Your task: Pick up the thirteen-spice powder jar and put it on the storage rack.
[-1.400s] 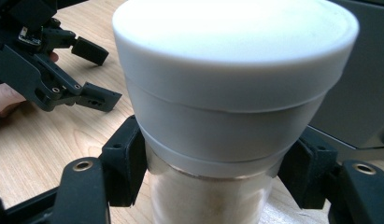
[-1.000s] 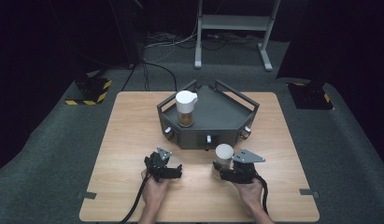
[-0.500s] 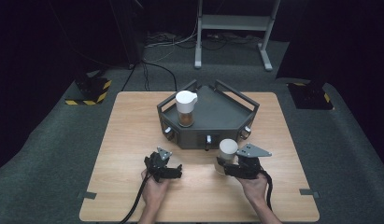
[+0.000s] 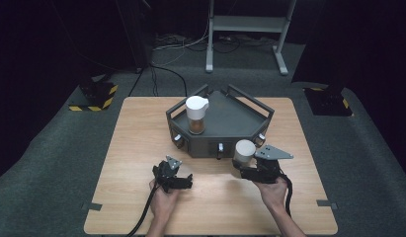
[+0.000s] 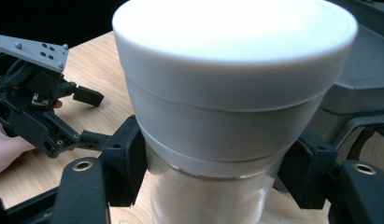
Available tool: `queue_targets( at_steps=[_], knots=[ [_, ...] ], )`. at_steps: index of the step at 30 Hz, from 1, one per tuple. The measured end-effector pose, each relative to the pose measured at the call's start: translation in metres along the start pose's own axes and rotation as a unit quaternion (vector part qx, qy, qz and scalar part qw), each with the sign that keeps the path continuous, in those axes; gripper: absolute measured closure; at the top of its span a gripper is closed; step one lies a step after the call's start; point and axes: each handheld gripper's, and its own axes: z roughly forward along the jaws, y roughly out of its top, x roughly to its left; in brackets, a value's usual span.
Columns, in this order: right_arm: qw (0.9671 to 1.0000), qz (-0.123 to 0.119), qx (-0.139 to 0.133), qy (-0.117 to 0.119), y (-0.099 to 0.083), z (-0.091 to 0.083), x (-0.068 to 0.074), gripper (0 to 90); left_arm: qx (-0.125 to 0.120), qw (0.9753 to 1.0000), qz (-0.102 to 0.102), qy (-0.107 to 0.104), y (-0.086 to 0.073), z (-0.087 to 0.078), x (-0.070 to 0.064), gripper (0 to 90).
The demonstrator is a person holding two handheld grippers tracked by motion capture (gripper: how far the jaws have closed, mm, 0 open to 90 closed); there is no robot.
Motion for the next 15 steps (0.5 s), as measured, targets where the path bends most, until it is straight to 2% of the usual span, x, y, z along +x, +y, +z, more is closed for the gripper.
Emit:
queue_targets(
  at_steps=[15],
  knots=[
    [0.9999, 0.002, -0.01, 0.002, 0.023, -0.009, -0.01, 32.6, 0.0, 1.0, 0.0, 0.0, 0.0, 0.0, 0.0, 0.3]
  ],
)
